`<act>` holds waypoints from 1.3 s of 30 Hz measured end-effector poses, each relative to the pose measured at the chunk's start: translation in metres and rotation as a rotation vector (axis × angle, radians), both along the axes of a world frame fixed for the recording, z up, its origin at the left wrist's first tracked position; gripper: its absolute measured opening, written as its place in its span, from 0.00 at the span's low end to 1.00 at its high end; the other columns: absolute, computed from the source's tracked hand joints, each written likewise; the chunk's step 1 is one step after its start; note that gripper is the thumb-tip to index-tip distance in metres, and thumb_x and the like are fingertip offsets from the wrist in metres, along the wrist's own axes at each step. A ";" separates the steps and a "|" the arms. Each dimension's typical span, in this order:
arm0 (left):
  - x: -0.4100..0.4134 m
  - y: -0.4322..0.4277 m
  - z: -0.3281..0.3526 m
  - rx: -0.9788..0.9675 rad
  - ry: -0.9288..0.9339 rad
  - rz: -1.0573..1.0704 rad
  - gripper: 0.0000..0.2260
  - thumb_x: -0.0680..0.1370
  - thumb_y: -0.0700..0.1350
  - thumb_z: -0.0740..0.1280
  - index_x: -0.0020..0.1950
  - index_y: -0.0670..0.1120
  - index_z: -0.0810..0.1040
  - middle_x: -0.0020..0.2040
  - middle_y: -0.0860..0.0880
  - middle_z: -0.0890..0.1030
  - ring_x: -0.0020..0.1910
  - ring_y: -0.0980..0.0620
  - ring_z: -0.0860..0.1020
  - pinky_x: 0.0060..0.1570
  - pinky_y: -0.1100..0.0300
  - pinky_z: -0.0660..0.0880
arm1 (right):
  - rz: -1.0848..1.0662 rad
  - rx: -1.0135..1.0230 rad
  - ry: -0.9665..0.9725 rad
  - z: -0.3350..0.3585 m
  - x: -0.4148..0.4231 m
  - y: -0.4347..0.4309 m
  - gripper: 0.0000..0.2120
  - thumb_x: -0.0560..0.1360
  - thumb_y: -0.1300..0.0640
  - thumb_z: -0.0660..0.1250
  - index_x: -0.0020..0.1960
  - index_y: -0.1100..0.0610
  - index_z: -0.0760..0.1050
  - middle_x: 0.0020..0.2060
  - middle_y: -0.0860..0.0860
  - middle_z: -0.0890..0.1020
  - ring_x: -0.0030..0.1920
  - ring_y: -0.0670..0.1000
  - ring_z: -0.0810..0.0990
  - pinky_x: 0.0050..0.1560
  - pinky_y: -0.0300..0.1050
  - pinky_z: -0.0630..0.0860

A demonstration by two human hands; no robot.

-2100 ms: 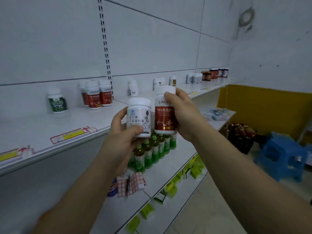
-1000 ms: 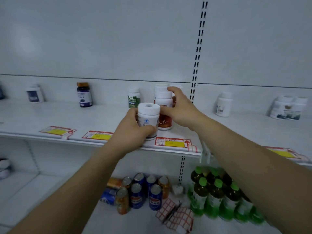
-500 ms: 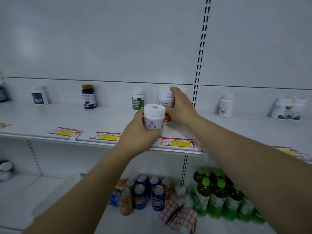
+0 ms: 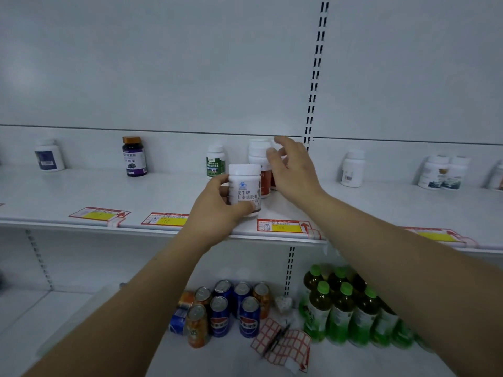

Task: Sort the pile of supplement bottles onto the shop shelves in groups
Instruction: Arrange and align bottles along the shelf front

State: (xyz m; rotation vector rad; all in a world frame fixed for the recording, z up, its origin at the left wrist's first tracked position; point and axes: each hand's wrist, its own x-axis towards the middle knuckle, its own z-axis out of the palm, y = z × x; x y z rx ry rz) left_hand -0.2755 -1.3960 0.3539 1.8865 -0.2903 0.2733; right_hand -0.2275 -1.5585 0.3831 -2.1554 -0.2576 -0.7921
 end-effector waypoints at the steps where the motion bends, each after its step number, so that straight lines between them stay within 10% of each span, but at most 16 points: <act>1: -0.001 0.000 0.000 -0.016 -0.016 0.003 0.28 0.71 0.44 0.74 0.68 0.51 0.66 0.45 0.63 0.73 0.41 0.65 0.75 0.36 0.72 0.70 | 0.047 0.050 0.046 0.002 -0.009 0.001 0.20 0.81 0.45 0.57 0.70 0.51 0.68 0.62 0.52 0.74 0.57 0.48 0.73 0.57 0.42 0.68; 11: -0.015 -0.041 0.015 -0.009 -0.116 -0.200 0.23 0.72 0.42 0.73 0.61 0.54 0.66 0.46 0.63 0.75 0.38 0.75 0.75 0.36 0.78 0.71 | 0.151 0.282 0.214 0.010 -0.059 -0.019 0.15 0.76 0.46 0.66 0.61 0.48 0.71 0.50 0.52 0.78 0.50 0.52 0.81 0.54 0.53 0.79; 18: -0.022 -0.124 0.025 -0.023 0.028 -0.465 0.34 0.71 0.52 0.73 0.73 0.51 0.62 0.57 0.52 0.77 0.53 0.56 0.77 0.58 0.54 0.74 | -0.064 0.478 0.129 0.019 -0.108 -0.097 0.16 0.78 0.48 0.63 0.63 0.54 0.71 0.49 0.50 0.79 0.48 0.50 0.82 0.48 0.50 0.82; 26: -0.073 -0.260 0.029 0.025 0.057 -0.653 0.23 0.73 0.48 0.72 0.65 0.51 0.68 0.49 0.55 0.77 0.43 0.61 0.77 0.35 0.67 0.73 | -0.238 0.483 0.079 0.019 -0.168 -0.225 0.18 0.78 0.46 0.64 0.63 0.53 0.71 0.52 0.51 0.79 0.50 0.50 0.82 0.51 0.51 0.81; 39: -0.158 -0.575 0.023 0.279 -0.006 -0.777 0.33 0.72 0.54 0.72 0.73 0.47 0.63 0.57 0.50 0.78 0.49 0.55 0.77 0.41 0.62 0.71 | -0.455 0.445 0.084 0.017 -0.288 -0.528 0.18 0.78 0.47 0.63 0.65 0.50 0.70 0.50 0.45 0.76 0.48 0.44 0.78 0.46 0.43 0.77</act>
